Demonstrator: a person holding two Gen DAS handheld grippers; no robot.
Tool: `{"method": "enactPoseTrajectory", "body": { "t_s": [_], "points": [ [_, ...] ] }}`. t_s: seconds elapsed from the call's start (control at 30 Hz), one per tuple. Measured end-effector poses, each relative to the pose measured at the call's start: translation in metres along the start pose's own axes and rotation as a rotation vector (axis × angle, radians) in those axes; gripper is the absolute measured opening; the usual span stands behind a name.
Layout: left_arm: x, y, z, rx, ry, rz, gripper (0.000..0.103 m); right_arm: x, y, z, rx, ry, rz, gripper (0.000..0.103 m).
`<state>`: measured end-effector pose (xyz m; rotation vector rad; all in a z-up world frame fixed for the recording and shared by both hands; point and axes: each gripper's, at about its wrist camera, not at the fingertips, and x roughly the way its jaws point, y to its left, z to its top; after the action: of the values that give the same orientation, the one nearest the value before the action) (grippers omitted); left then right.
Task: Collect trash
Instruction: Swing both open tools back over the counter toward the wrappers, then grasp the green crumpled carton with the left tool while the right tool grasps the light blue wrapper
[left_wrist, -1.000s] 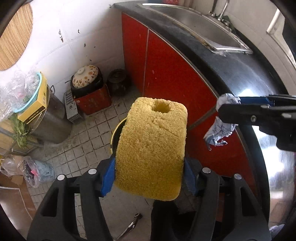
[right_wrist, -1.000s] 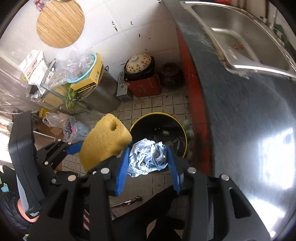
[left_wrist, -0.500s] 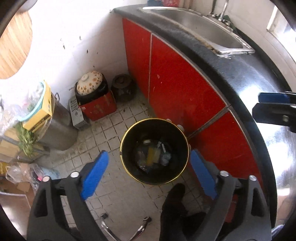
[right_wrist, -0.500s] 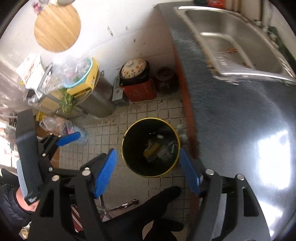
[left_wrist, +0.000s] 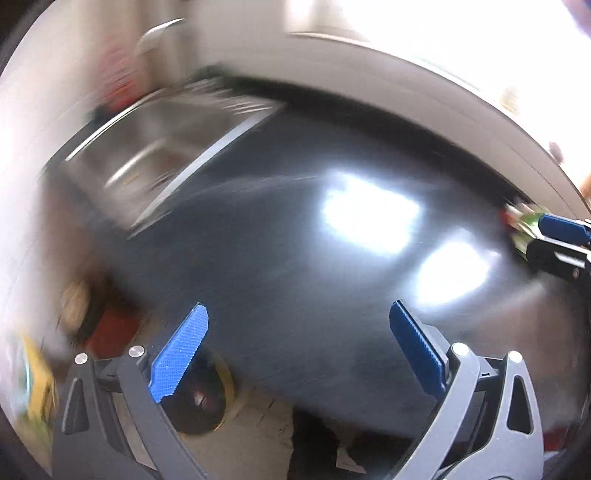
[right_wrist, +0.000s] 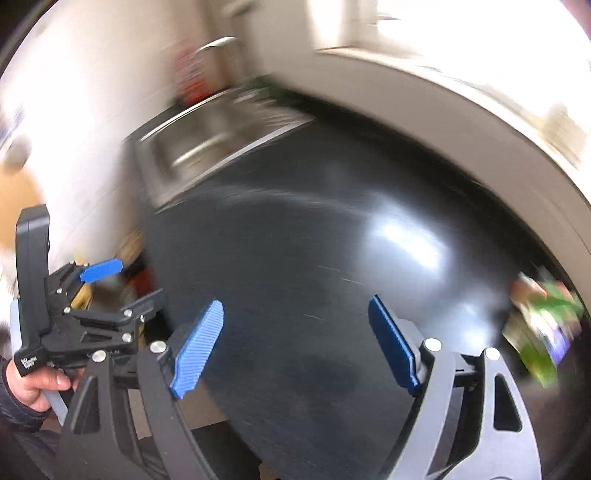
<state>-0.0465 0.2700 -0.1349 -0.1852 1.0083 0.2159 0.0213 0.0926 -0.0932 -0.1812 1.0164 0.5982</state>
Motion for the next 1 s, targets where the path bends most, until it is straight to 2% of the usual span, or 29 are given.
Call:
{"method": "enactPoseTrajectory", "body": {
  "t_s": [0.1,0.2,0.3,0.4,0.57,0.67,0.73,1.0],
  "points": [
    [0.007,-0.078,0.020,0.167,0.011,-0.120,0.096,-0.034,-0.064,-0.020,0.148,-0.042,-0.082,0.078],
    [0.007,-0.145,0.024,0.312,0.000,-0.185,0.096,-0.064,-0.113,-0.044,0.266,-0.075,-0.144,0.078],
    [0.001,-0.196,0.018,0.427,-0.009,-0.243,0.096,-0.096,-0.157,-0.075,0.363,-0.104,-0.196,0.078],
    [-0.002,-0.235,0.018,0.501,-0.022,-0.284,0.096,-0.113,-0.190,-0.098,0.431,-0.121,-0.220,0.078],
    [0.001,-0.269,0.026,0.565,-0.020,-0.301,0.096,-0.124,-0.228,-0.124,0.506,-0.138,-0.241,0.078],
    [0.007,-0.288,0.030,0.598,-0.007,-0.306,0.096,-0.122,-0.249,-0.127,0.527,-0.136,-0.231,0.078],
    [0.011,-0.295,0.036,0.623,-0.005,-0.304,0.096,-0.118,-0.260,-0.125,0.529,-0.130,-0.232,0.078],
    [0.047,-0.368,0.066,0.755,-0.025,-0.306,0.096,-0.091,-0.313,-0.107,0.509,-0.089,-0.189,0.074]
  ]
}}
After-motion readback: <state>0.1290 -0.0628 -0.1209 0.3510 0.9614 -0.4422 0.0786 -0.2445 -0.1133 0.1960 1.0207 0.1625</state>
